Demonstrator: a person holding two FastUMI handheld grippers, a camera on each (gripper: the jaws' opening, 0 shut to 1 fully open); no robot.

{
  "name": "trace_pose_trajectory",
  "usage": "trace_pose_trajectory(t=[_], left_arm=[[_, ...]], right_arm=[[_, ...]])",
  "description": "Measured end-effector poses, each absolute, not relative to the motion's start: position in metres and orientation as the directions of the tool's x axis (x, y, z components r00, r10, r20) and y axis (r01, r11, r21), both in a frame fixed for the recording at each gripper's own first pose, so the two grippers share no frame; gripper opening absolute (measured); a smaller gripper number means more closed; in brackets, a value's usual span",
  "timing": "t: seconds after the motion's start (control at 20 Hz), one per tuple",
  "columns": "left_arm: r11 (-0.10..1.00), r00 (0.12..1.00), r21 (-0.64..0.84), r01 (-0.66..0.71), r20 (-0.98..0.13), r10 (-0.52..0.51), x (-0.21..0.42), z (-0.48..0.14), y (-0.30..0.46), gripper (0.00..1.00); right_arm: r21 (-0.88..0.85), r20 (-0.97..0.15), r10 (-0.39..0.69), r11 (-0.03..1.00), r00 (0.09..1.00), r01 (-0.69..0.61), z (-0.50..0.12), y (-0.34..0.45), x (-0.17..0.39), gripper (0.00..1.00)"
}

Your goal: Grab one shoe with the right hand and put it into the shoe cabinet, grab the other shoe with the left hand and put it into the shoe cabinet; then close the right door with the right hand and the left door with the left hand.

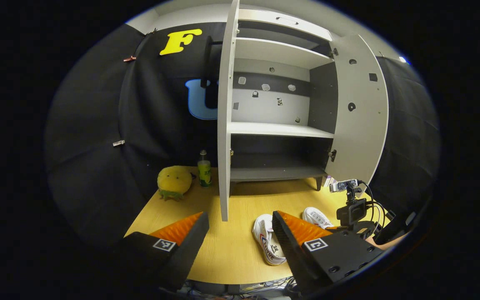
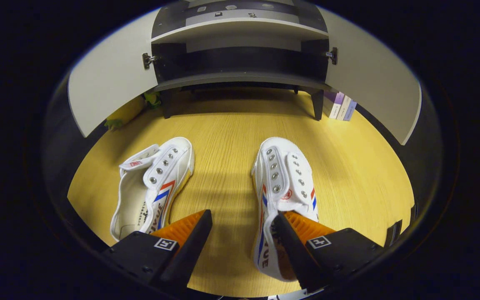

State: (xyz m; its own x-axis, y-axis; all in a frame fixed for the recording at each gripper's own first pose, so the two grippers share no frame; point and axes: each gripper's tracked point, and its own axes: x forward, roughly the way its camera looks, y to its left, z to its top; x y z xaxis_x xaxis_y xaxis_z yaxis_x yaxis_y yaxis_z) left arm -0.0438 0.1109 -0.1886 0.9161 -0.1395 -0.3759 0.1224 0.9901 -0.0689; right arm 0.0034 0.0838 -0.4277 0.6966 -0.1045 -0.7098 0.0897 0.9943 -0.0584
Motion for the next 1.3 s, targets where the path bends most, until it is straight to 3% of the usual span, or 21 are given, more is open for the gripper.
trace_pose_trajectory(t=[0.2,0.35,0.4,0.45,0.65,0.75,0.8,0.9,1.05,1.3], left_arm=[[0.989,0.909,-0.078,0.123,-0.392,-0.144,-0.044,-0.194,0.107,0.95],[0.99,0.908,-0.085,0.117,-0.394,-0.141,-0.042,-0.193,0.103,0.95],[0.989,0.908,-0.089,0.115,-0.395,-0.141,-0.041,-0.193,0.1,0.95],[0.989,0.907,-0.092,0.113,-0.397,-0.141,-0.04,-0.193,0.098,0.95],[0.991,0.905,-0.091,0.096,-0.407,-0.125,-0.039,-0.195,0.094,0.95],[0.992,0.905,-0.091,0.082,-0.411,-0.112,-0.038,-0.195,0.093,0.95],[0.993,0.905,-0.092,0.076,-0.411,-0.107,-0.037,-0.195,0.092,0.95],[0.994,0.907,-0.09,0.063,-0.41,-0.095,-0.036,-0.193,0.09,0.95],[0.994,0.91,-0.093,0.052,-0.406,-0.086,-0.036,-0.192,0.086,0.95],[0.994,0.906,-0.083,0.07,-0.411,-0.099,-0.046,-0.193,0.081,0.95]], right_arm=[[-0.049,-0.683,-0.153,0.985,0.714,0.165,-0.428,0.079,0.025,0.97],[-0.073,-0.675,-0.196,0.977,0.711,0.2,-0.43,0.071,0.038,0.9],[-0.084,-0.673,-0.212,0.974,0.709,0.212,-0.429,0.066,0.042,0.84],[-0.09,-0.674,-0.221,0.972,0.705,0.219,-0.429,0.061,0.045,0.69],[-0.081,-0.686,-0.21,0.974,0.696,0.213,-0.428,0.052,0.05,0.25],[-0.05,-0.699,-0.168,0.981,0.695,0.186,-0.43,0.056,0.05,0.25],[-0.037,-0.698,-0.151,0.984,0.7,0.174,-0.428,0.054,0.052,0.14],[-0.015,-0.706,-0.118,0.988,0.698,0.152,-0.432,0.056,0.053,0.14],[0.002,-0.711,-0.096,0.99,0.696,0.139,-0.428,0.056,0.052,0.05],[-0.017,-0.688,-0.073,0.996,0.722,0.084,-0.406,0.056,0.056,0.05]])
